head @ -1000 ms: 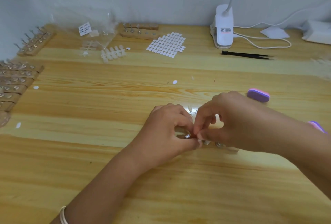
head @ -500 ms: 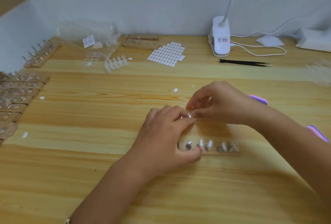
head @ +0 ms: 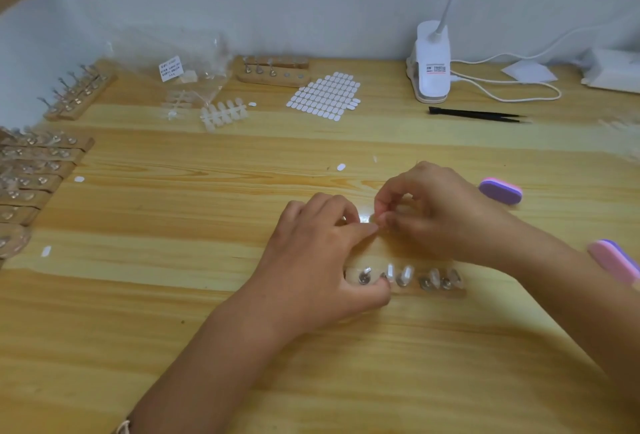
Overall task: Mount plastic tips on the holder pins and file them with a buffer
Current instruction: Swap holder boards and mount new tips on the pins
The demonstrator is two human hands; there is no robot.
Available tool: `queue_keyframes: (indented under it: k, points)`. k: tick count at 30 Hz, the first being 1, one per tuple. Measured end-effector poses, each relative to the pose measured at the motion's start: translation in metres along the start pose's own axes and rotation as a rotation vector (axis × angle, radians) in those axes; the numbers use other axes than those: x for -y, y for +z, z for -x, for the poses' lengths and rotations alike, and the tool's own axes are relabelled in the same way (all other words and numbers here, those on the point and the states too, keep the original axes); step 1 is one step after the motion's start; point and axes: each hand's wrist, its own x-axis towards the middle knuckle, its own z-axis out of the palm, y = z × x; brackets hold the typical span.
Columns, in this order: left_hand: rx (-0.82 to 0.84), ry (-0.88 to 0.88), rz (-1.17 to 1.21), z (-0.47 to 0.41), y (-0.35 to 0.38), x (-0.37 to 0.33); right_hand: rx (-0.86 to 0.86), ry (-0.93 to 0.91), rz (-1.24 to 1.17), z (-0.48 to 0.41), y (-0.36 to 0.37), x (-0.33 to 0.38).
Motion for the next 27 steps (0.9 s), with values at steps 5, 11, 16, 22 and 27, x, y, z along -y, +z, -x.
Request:
queue_keyframes:
  k: [5, 11, 16, 22, 27]
  points:
    - [0.005, 0.0, 0.036, 0.001, -0.001, 0.003, -0.196, -0.09, -0.171, 0.013, -0.041, 0.017]
    - [0.154, -0.01, 0.32, -0.004, -0.016, 0.022, 0.101, -0.045, -0.379, 0.034, -0.025, 0.028]
    - [0.149, 0.025, 0.474, -0.005, -0.012, 0.026, 0.12, 0.074, -0.447, 0.035, -0.005, 0.023]
    - [0.126, 0.026, 0.595, -0.006, -0.004, 0.025, 0.128, 0.096, -0.462, 0.034, -0.002, 0.026]
    - [0.125, 0.04, 0.611, -0.007, -0.004, 0.026, 0.153, 0.128, -0.58, 0.034, 0.001, 0.026]
